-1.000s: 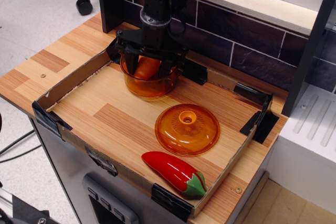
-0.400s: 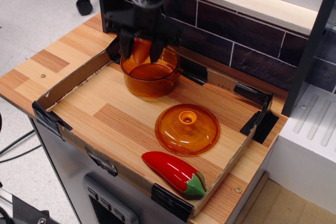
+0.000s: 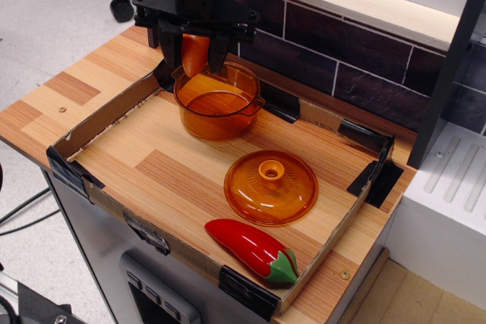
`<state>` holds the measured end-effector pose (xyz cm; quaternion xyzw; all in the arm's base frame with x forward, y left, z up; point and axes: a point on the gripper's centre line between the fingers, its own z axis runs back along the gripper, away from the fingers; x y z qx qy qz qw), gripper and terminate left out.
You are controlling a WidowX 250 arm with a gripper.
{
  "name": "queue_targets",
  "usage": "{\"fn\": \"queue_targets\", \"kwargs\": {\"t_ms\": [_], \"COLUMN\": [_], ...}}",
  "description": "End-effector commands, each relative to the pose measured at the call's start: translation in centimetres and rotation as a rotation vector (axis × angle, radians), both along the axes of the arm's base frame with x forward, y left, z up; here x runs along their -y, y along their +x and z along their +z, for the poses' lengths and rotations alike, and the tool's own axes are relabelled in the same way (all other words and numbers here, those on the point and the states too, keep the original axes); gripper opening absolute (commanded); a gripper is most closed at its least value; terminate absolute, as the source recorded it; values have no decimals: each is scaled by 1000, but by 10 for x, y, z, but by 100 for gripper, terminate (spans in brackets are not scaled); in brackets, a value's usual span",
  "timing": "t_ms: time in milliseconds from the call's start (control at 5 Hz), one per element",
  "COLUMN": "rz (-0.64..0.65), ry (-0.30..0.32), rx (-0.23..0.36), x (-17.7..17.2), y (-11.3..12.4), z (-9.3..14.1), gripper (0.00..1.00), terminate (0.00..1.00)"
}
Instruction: Take carrot out of pot
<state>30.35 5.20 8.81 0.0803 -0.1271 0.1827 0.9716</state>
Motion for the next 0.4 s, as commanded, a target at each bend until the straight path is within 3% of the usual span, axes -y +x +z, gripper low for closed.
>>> {"fn": "queue_targets", "kwargs": {"t_ms": [0, 200], "rz": [-176, -195], "ry": [-36, -36], "rx": [-76, -96], "x": [18, 39], "y": [-37, -30], "z": [-3, -9], "gripper": [0, 0], "terminate": [0, 0]}}
